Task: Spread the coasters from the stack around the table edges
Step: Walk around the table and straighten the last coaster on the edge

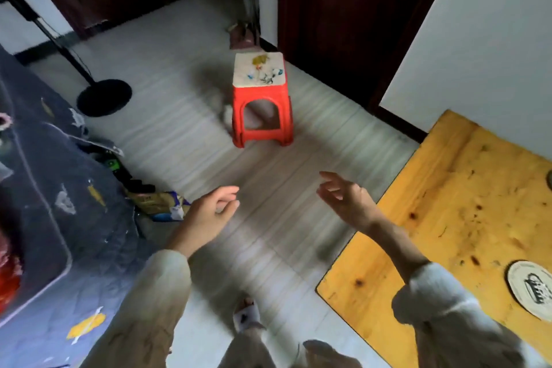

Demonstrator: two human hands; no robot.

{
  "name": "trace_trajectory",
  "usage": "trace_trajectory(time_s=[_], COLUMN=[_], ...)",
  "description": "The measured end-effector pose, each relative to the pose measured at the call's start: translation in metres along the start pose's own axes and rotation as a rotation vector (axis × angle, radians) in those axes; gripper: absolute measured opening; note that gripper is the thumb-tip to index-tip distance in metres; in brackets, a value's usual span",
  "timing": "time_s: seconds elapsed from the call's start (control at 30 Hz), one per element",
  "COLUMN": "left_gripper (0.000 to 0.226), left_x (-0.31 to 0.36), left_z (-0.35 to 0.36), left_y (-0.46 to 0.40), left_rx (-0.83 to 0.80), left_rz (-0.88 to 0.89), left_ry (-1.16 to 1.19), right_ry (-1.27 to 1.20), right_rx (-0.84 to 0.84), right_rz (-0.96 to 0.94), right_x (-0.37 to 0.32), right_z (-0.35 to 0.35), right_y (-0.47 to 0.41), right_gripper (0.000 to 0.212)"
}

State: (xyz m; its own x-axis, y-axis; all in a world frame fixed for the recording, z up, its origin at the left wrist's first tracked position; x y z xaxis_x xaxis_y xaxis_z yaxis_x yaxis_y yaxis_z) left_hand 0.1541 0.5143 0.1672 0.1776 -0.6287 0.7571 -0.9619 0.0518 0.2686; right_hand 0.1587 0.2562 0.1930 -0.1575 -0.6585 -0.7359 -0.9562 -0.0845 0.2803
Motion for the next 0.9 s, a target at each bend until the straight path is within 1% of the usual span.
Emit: trace_trajectory(time_s=[0.13,0.27,0.4,0.53,0.67,0.83,0.9], left_gripper=[0.03,0.03,0.03,0.03,0.031,0.031,0.032], left_x=[0.028,0.085,0.138,0.173,0.206,0.239,0.247], left_z=[-0.014,0.018,0.079,0.146,0.203,0.268,0.301], left_y=[-0.072,-0.133,-0.179,-0.207,-0.226,-0.238,-0.237], left_rx=[-0.063,-0.243,-0.427,-0.595,-0.715,-0.818,-0.904], left_rz=[0.086,0.231,0.357,0.448,0.538,0.718,0.788], left_ry=[-0.049,-0.102,-0.179,-0.267,-0.348,-0.492,-0.57], right_ry=[-0.046,-0.094,-0.148,-0.228,-0.329,-0.419,-0.445], right_rx=[0.118,0.277,0.407,0.505,0.575,0.668,0.724], right_rz=[0.091,0.209,0.325,0.436,0.561,0.724,0.796], right_x=[-0.001,0.023,0.063,0.111,0.158,0.198,0.214], right_z=[-0.018,-0.05,-0.08,-0.106,-0.121,-0.129,-0.137], right_y=[-0.027,-0.034,-0.036,-0.042,-0.036,-0.012,-0.003], right_gripper=[0.047,0.047,0.048,0.047,0.045,0.044,0.043])
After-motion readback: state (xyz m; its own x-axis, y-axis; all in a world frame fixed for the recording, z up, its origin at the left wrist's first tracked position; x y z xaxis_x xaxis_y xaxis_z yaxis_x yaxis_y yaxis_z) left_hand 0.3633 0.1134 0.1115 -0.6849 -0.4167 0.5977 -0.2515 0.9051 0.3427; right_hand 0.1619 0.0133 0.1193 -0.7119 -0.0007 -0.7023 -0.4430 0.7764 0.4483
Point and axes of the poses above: each hand's wrist, its own y-axis away from the middle knuckle, its own z-axis out of the palm, x = y × z, the point moved 7 cm from there along -y, towards the middle knuckle, and after that the axes turned 2 degrees about -y, right-handed, at the moved point
